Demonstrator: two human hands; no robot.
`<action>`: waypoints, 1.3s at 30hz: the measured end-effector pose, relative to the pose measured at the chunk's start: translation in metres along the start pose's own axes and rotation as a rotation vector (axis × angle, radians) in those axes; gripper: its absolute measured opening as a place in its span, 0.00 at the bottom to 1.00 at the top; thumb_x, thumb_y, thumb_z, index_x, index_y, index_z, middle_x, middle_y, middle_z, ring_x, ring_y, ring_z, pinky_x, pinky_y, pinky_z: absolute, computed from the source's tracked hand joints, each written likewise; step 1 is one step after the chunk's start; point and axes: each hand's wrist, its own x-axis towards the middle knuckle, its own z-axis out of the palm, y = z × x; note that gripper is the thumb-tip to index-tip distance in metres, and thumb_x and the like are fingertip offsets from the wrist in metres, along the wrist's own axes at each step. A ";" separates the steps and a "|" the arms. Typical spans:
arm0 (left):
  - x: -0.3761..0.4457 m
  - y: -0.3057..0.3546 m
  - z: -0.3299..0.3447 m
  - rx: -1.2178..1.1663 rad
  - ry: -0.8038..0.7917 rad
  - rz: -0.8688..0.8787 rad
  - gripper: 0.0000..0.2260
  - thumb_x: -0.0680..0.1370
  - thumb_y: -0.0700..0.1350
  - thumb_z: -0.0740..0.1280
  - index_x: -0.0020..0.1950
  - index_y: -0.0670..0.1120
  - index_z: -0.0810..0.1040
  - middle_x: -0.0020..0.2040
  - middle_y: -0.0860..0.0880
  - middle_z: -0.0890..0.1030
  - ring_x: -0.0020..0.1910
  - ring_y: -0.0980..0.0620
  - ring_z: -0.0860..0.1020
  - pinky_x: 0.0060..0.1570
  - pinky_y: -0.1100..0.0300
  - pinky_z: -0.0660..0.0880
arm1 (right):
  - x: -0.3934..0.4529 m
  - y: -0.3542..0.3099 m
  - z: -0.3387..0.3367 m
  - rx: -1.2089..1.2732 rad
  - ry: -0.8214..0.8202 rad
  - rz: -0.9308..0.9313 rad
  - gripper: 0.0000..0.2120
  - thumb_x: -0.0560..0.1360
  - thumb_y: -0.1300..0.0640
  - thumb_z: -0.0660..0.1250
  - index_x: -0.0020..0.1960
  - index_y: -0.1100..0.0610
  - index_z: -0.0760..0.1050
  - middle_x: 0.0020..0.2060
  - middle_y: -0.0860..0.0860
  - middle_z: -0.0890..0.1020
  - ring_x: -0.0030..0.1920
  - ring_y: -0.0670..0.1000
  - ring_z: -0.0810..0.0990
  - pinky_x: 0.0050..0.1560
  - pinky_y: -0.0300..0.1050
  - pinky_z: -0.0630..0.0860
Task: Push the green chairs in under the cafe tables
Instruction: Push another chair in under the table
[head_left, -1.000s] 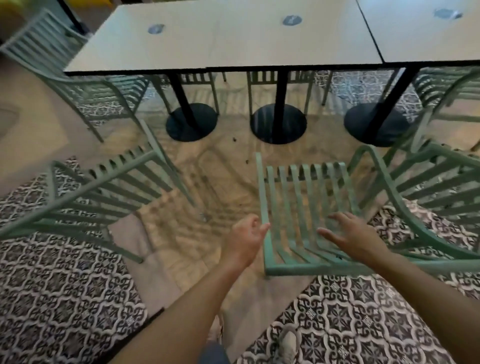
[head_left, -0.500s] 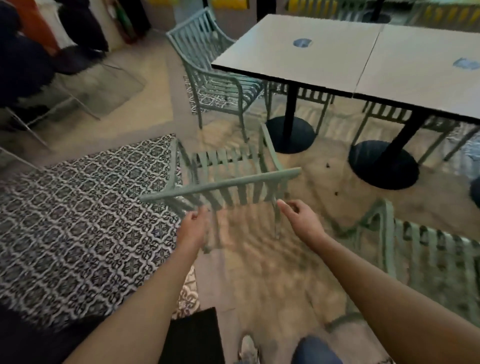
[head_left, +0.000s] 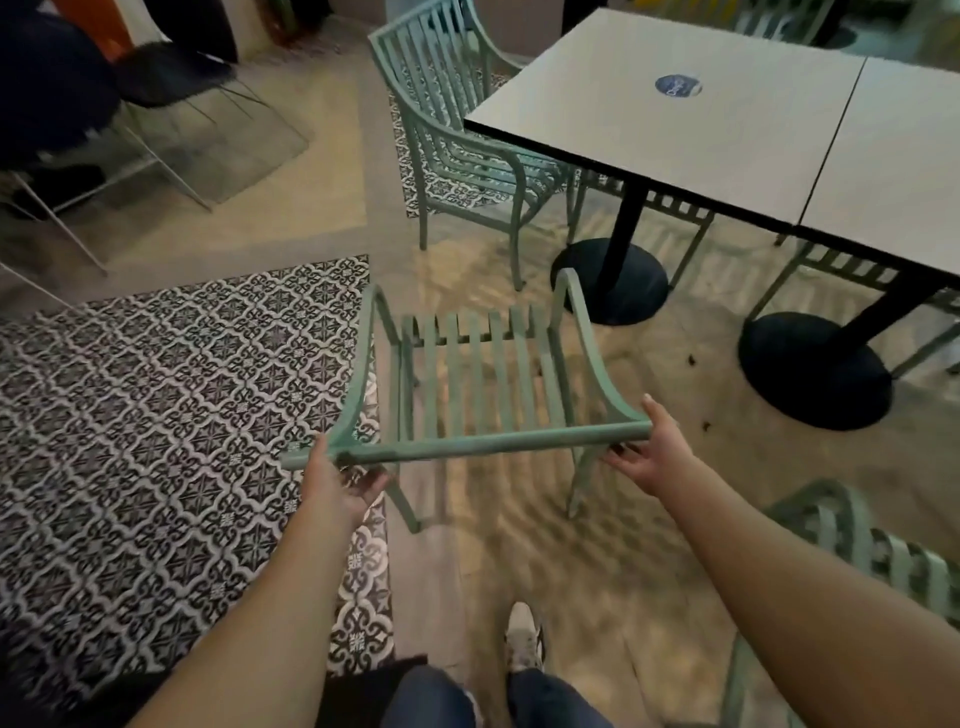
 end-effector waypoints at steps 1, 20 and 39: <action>0.006 0.003 0.003 -0.021 0.020 -0.017 0.23 0.79 0.59 0.62 0.61 0.41 0.69 0.60 0.38 0.74 0.59 0.39 0.75 0.58 0.44 0.76 | 0.006 -0.003 0.003 0.016 0.028 0.009 0.32 0.75 0.47 0.69 0.73 0.57 0.62 0.67 0.60 0.70 0.66 0.61 0.71 0.63 0.61 0.71; 0.070 0.077 0.045 0.276 0.101 -0.180 0.05 0.81 0.40 0.58 0.48 0.39 0.69 0.53 0.38 0.75 0.57 0.42 0.75 0.44 0.55 0.80 | 0.014 0.028 0.029 0.187 0.363 -0.010 0.14 0.75 0.67 0.61 0.60 0.62 0.66 0.58 0.62 0.72 0.60 0.63 0.74 0.60 0.60 0.74; 0.171 0.112 0.214 0.553 -0.082 -0.107 0.07 0.77 0.34 0.55 0.39 0.41 0.67 0.42 0.41 0.70 0.38 0.45 0.71 0.21 0.54 0.76 | 0.054 0.007 0.065 0.568 0.640 -0.116 0.14 0.71 0.64 0.63 0.56 0.60 0.68 0.54 0.59 0.73 0.41 0.55 0.76 0.39 0.48 0.77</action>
